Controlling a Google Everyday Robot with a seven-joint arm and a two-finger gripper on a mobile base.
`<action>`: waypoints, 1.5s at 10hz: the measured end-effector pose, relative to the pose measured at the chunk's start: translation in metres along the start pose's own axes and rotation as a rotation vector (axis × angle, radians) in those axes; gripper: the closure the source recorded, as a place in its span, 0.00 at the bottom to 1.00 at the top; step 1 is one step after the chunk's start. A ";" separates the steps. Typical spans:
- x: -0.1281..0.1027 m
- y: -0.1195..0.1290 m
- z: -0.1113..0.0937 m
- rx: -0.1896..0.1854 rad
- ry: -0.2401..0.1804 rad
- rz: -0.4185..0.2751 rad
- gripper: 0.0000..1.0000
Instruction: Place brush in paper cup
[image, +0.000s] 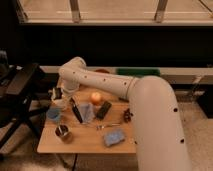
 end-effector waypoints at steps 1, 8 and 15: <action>0.000 0.001 0.002 0.000 0.008 0.001 0.77; 0.009 -0.005 0.010 0.025 0.064 0.032 0.22; 0.026 -0.021 -0.001 0.053 0.072 0.104 0.22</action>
